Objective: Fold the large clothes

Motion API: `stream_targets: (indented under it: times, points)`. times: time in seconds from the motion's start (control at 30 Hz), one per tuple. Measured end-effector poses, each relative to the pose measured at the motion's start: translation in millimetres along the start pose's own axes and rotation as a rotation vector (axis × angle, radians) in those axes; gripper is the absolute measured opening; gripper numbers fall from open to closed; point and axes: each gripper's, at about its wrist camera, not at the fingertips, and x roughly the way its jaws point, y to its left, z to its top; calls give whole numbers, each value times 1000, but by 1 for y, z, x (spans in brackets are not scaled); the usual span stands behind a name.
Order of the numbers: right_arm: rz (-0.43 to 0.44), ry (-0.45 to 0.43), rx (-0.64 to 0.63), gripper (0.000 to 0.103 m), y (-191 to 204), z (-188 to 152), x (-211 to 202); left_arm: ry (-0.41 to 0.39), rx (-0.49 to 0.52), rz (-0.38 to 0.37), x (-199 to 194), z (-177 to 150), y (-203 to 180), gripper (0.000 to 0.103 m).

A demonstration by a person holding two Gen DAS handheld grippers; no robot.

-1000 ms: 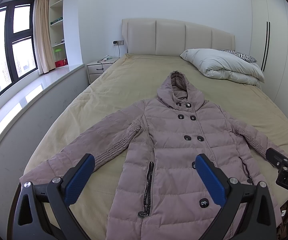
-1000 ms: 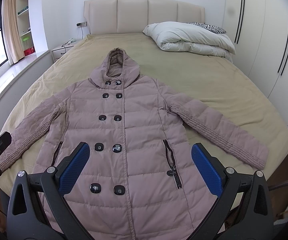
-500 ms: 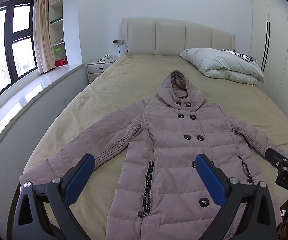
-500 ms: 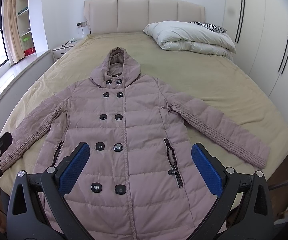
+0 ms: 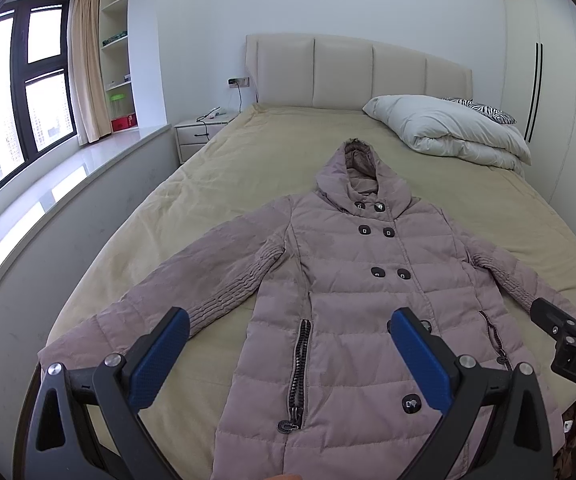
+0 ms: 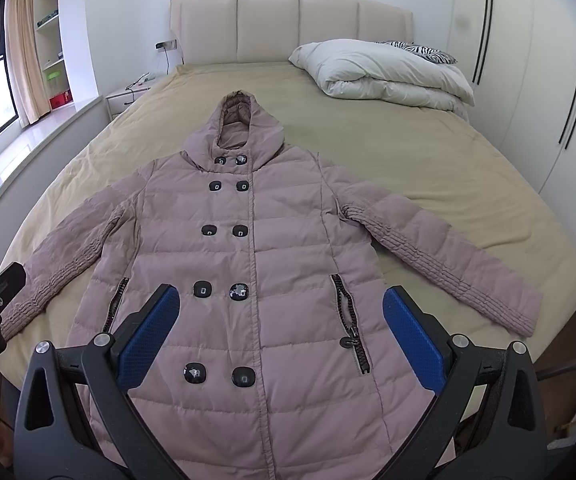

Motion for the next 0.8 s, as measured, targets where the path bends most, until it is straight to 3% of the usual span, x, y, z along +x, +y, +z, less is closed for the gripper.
stream_targets:
  times: [0.27,0.4,0.53,0.6,0.7,0.8]
  points:
    - [11,11,3,103,-4,3,3,6,-13,6,12,-18,9,103]
    - [49,37,16,103,-3,-2,10,25,-61,-19,14,-29,37,103]
    - [123,65,52,103,-2,-8,20,126,-347,-163,33,-52,111,103]
    - [188,84,87,103,-1,-12,27,132,-475,-176,41,-69,149,103]
    - [272,90,128,103,3,-17,34,76,-702,-192,47,-98,205,103]
    - [338,95,137,103,12,-22,39,112,-930,-206,57,-128,250,103]
